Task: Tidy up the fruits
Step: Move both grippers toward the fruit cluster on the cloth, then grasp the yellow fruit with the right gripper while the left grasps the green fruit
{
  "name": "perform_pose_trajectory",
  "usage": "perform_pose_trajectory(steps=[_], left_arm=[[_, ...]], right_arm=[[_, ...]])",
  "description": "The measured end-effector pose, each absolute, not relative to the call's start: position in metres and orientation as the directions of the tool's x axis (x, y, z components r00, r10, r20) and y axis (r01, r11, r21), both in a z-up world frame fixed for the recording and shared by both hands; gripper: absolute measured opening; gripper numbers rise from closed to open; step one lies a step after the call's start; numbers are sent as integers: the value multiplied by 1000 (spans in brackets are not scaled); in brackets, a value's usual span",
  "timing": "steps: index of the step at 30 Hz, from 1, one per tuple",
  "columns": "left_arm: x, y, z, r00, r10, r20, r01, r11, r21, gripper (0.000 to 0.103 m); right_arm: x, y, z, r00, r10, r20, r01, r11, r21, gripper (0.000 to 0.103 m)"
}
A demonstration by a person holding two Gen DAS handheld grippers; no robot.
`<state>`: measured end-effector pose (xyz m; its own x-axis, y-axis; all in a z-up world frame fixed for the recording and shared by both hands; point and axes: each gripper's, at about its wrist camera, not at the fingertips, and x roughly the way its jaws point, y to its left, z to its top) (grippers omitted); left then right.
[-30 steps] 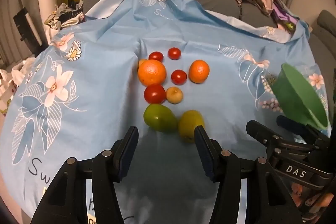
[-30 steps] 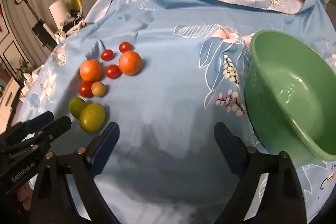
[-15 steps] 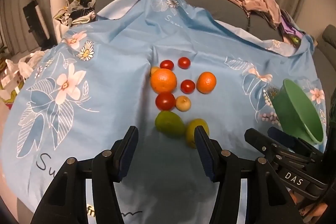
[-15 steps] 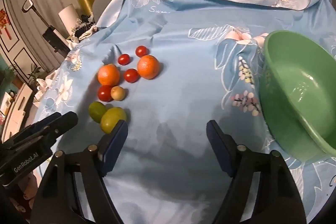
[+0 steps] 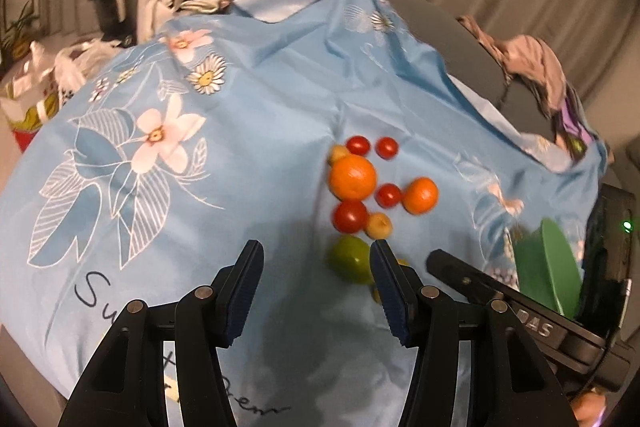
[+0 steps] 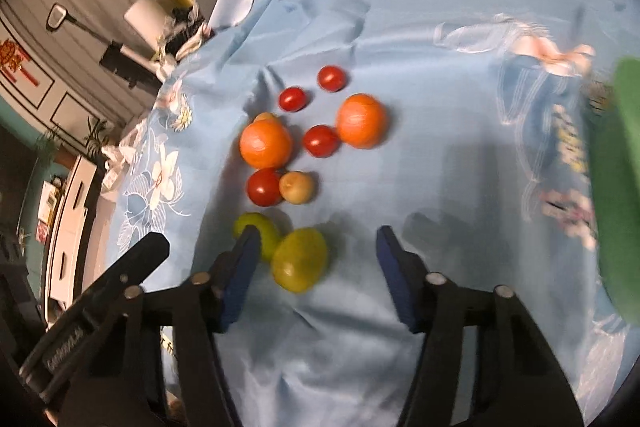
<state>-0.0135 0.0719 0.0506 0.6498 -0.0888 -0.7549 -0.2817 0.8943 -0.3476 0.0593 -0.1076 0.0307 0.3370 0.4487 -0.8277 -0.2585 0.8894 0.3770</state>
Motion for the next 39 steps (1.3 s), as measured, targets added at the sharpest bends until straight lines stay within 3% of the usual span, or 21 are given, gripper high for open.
perform_pose_trajectory(steps=[8, 12, 28, 36, 39], left_arm=[[-9, 77, 45, 642, -113, -758, -297, 875, -382, 56], [-4, 71, 48, 635, -129, -762, -285, 877, -386, 56], [36, 23, 30, 501, -70, -863, -314, 914, -256, 51], [49, 17, 10, 433, -29, -901, -367, 907, -205, 51], [53, 18, 0, 414, -42, -909, -374, 903, -212, 38]], right_arm=[[53, -88, 1, 278, 414, -867, -280, 898, 339, 50], [48, -80, 0, 313, 388, -867, -320, 902, 288, 37], [66, -170, 16, 420, 375, -826, -130, 926, 354, 37], [64, -170, 19, 418, 399, -816, -149, 916, 372, 37], [65, -167, 18, 417, 394, -819, -152, 918, 365, 37]])
